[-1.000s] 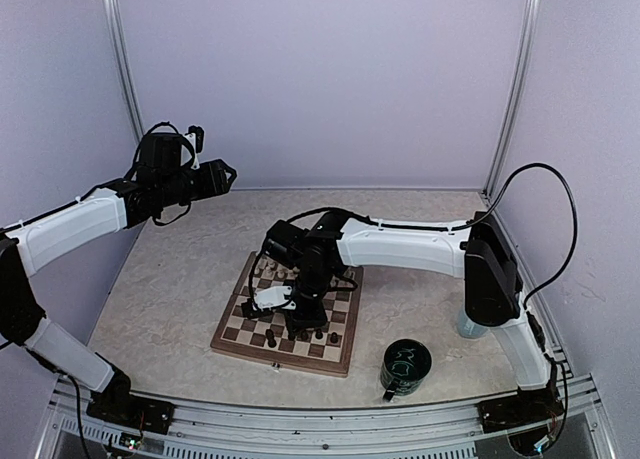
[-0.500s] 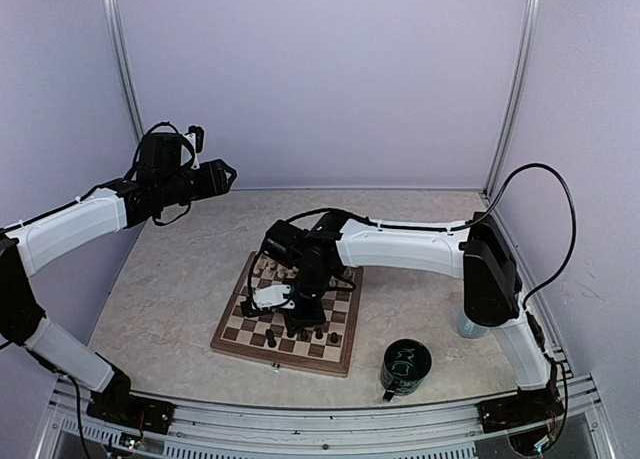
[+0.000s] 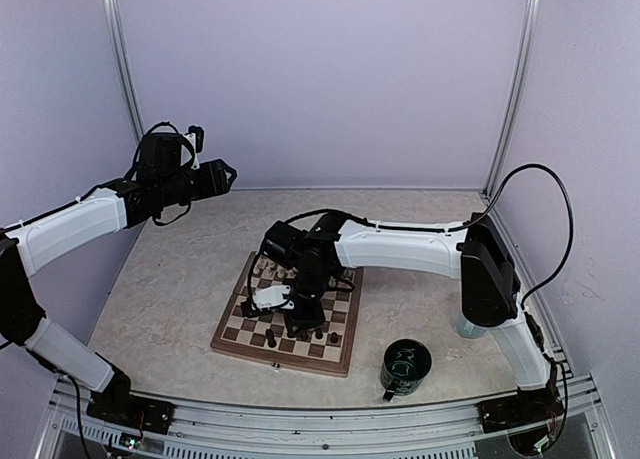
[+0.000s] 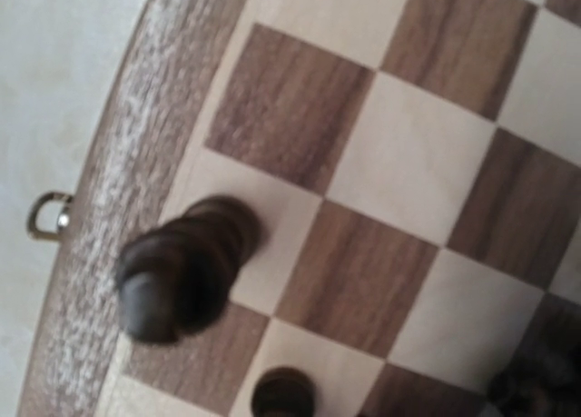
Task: Set up the chess pieces on the board
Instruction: Place the pawn at d7, then pick up the king from the chessboard.
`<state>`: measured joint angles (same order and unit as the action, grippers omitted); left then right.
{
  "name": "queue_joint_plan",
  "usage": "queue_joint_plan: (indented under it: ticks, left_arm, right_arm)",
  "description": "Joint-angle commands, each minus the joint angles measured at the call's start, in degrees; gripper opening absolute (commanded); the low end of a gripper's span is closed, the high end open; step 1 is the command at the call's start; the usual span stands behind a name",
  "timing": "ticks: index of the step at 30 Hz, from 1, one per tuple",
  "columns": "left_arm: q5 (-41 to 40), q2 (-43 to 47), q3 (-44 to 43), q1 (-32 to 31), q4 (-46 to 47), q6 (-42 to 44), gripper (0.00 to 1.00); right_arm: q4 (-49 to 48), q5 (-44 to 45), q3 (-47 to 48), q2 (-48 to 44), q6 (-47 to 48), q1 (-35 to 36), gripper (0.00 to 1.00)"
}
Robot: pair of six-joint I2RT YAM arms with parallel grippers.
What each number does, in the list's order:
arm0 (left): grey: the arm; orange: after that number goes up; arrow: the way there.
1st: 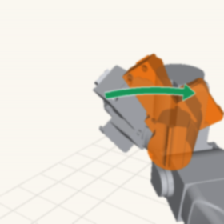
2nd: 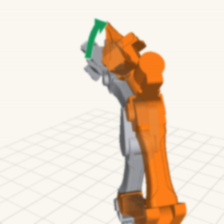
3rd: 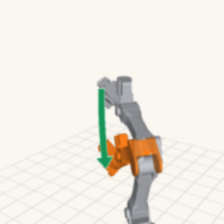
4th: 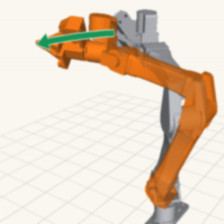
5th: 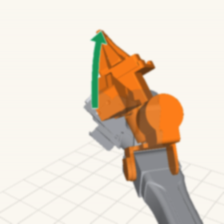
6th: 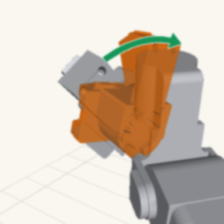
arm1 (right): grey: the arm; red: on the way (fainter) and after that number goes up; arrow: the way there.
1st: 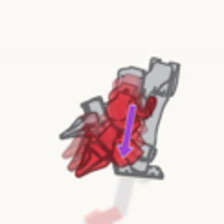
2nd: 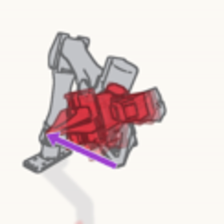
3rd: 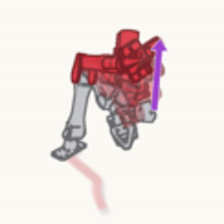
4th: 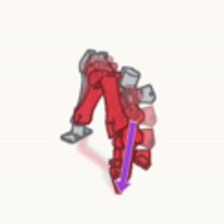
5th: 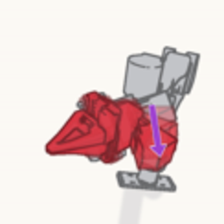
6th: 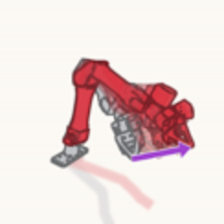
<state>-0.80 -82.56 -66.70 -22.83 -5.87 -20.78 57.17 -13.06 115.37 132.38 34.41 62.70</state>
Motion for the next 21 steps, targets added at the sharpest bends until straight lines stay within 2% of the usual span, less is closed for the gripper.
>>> queue_joint_plan:
  ticks: [1,8,13,21]
  left_arm:
    - [0.4,0.7,-1.7,0.3,-0.1,-0.3,0.67]
    - [2.1,0.5,-1.7,0.3,-0.1,-0.4,0.69]
    - [2.0,0.4,-1.6,0.3,-0.1,-0.4,0.70]
    - [1.9,0.3,-1.6,0.2,-0.1,-0.4,0.70]
  right_arm:
    - [1.7,0.4,2.5,-2.0,-0.1,0.3,0.34]
    - [1.6,1.9,1.8,-7.1,0.2,-3.1,0.34]
    - [0.6,3.1,1.4,-6.6,-0.6,-7.2,0.33]
    - [0.4,2.2,0.7,-4.4,-1.1,-9.9,0.33]
